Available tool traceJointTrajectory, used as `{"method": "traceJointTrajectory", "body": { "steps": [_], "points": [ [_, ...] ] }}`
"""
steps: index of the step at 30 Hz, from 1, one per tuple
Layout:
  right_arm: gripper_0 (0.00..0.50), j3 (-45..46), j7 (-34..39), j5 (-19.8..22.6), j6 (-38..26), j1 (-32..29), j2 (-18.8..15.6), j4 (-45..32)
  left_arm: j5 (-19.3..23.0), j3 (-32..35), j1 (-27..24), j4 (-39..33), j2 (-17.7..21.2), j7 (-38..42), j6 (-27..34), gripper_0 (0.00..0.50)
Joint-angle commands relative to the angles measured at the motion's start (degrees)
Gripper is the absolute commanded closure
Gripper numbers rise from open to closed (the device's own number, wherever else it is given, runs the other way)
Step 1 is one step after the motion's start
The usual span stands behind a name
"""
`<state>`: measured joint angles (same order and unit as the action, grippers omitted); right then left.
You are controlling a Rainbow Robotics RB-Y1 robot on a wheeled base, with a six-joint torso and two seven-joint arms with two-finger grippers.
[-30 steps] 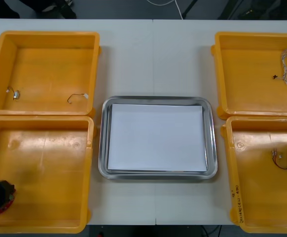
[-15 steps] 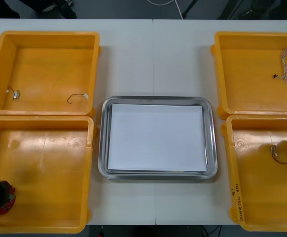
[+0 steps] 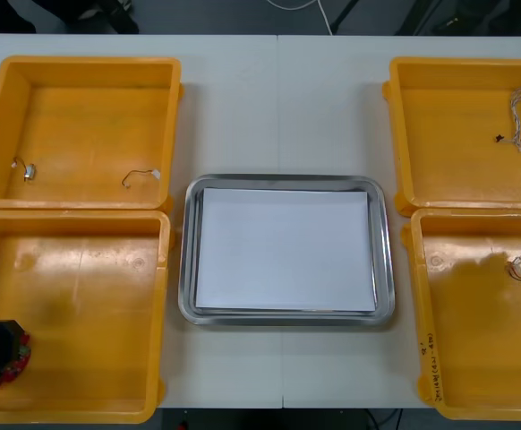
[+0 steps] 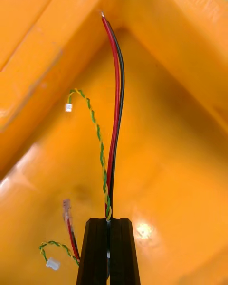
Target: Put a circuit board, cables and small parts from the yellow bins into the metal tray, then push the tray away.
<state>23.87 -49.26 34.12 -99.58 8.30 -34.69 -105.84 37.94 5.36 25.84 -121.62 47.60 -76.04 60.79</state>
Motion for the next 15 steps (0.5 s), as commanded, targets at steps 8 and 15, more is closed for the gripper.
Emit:
{"method": "traceJointTrajectory", "body": {
  "steps": [8, 15],
  "points": [
    [0.5, 4.7, -3.3, 0.7, -10.4, 2.8, -1.9, -10.4, 2.7, -2.4, -6.2, -0.2, 2.1, 6.4, 3.2, 0.5],
    [0.5, 3.2, -4.2, 2.7, -10.4, 4.8, -2.9, -15.7, 3.6, -4.4, -10.8, -0.2, 2.1, 7.7, 6.4, 0.497]
  ]
}}
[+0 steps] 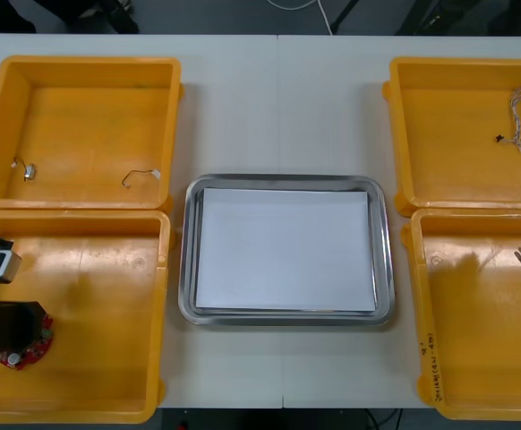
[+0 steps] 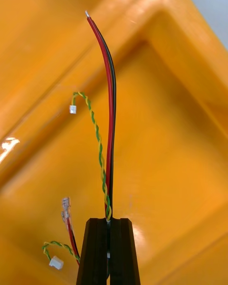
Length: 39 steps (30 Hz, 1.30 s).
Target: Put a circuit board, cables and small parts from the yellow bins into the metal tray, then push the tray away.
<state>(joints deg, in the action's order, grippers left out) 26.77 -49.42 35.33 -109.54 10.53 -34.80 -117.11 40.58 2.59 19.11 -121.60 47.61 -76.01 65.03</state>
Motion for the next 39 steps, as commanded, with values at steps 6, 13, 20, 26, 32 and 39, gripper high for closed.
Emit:
{"method": "traceJointTrajectory", "body": {
  "steps": [6, 13, 20, 26, 32, 39],
  "points": [
    [0.5, 0.1, -4.9, 8.1, -0.5, 4.1, -4.4, -5.0, 0.7, -3.9, -7.8, -0.2, 2.1, 9.0, 4.4, 0.5],
    [0.5, -0.6, -10.3, 14.2, -0.5, 5.6, -7.7, -5.4, 0.1, -6.1, -11.6, -0.1, 2.1, 10.6, 6.7, 0.5],
    [0.5, -3.2, -19.5, 16.8, -0.5, 6.8, -11.2, -5.2, -0.7, -7.6, -12.7, -0.1, 2.1, 11.2, 6.8, 0.498],
    [0.5, -8.0, -25.5, 17.6, -0.5, 8.6, -14.0, -5.1, -0.8, -7.8, -12.6, 0.0, 2.3, 11.2, 6.8, 0.495],
    [0.5, -11.6, -27.7, 21.0, -0.5, 11.6, -15.4, -5.2, -0.9, -7.7, -12.2, 0.2, 2.4, 11.7, 6.8, 0.018],
    [0.5, -13.1, -28.4, 26.6, -0.5, 14.0, -15.6, -5.1, -1.0, -7.7, -12.1, 0.2, 2.4, 12.5, 6.8, 0.0]
  ]
}}
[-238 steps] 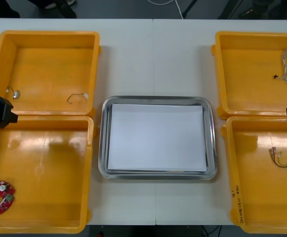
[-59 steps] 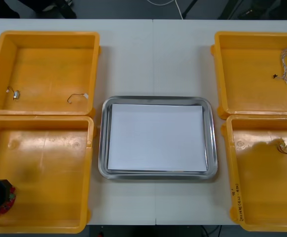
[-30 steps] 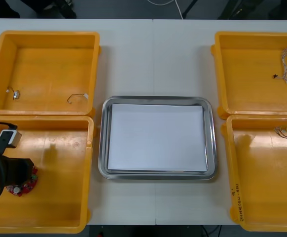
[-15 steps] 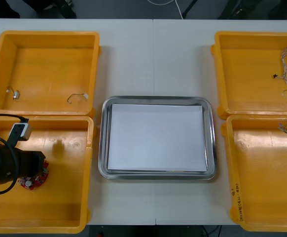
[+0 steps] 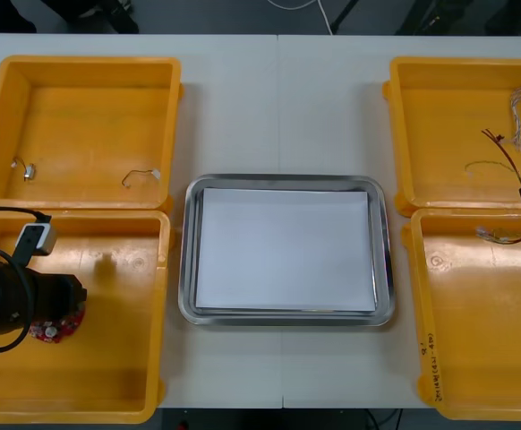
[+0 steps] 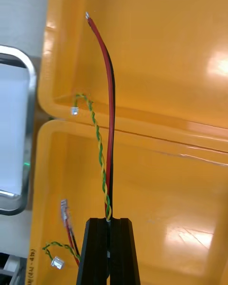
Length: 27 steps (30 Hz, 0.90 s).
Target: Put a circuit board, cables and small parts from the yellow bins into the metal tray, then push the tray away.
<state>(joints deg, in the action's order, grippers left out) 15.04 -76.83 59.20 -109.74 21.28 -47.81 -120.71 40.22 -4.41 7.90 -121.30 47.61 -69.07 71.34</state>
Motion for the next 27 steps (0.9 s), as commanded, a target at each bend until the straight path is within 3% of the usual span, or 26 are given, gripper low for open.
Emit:
{"method": "traceJointTrajectory", "body": {
  "steps": [1, 14, 27],
  "points": [
    [0.5, -2.1, -1.0, 3.6, -0.3, 3.8, -2.8, -1.5, -0.7, -0.7, -0.8, 0.0, 2.4, 5.6, 0.5, 0.0],
    [0.5, -10.4, -1.0, 3.5, -0.3, 8.9, -3.1, -1.6, -0.8, -0.2, -1.6, -0.2, 3.0, 6.6, 1.0, 0.0],
    [0.5, -20.6, -1.1, -1.3, -0.3, 13.9, -3.1, -1.7, 0.6, 4.2, -7.9, -3.2, 2.9, 9.0, 15.8, 0.0]
  ]
}}
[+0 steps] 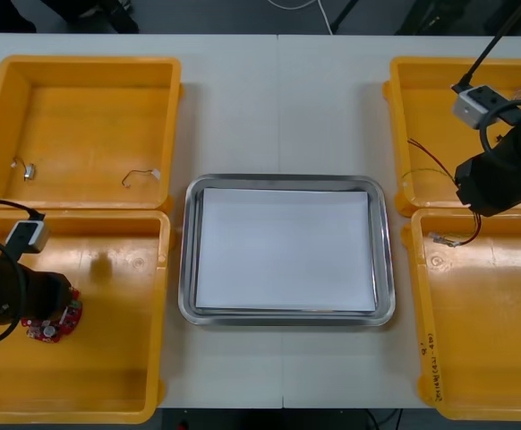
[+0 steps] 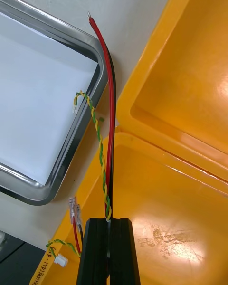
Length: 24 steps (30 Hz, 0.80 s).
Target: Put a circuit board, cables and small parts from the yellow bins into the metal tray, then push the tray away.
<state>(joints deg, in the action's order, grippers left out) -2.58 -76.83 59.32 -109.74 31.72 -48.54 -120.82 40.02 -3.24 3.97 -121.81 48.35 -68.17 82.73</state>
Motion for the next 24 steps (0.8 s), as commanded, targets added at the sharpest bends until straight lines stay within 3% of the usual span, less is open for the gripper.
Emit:
{"method": "traceJointTrajectory", "body": {
  "steps": [1, 7, 15, 24],
  "points": [
    [0.5, -3.5, -1.1, -1.6, -0.3, 3.7, -2.4, -1.5, 1.2, 3.4, -4.7, -2.8, 2.2, 8.5, 5.7, 0.0],
    [0.5, -4.1, -1.1, -1.5, -0.3, 4.2, -2.4, -1.5, 3.9, 5.5, -7.2, -3.5, 2.2, 10.7, 9.9, 0.0],
    [0.5, -4.2, -1.1, -1.1, -0.3, 4.3, -2.4, -1.5, 4.4, 6.1, -9.0, -5.1, 2.1, 18.1, 11.9, 0.0],
    [0.5, -4.2, -1.1, -1.7, -0.3, 4.3, -2.4, -1.5, 5.2, 6.5, -13.8, -5.5, 2.2, 19.4, 17.3, 0.0]
  ]
}}
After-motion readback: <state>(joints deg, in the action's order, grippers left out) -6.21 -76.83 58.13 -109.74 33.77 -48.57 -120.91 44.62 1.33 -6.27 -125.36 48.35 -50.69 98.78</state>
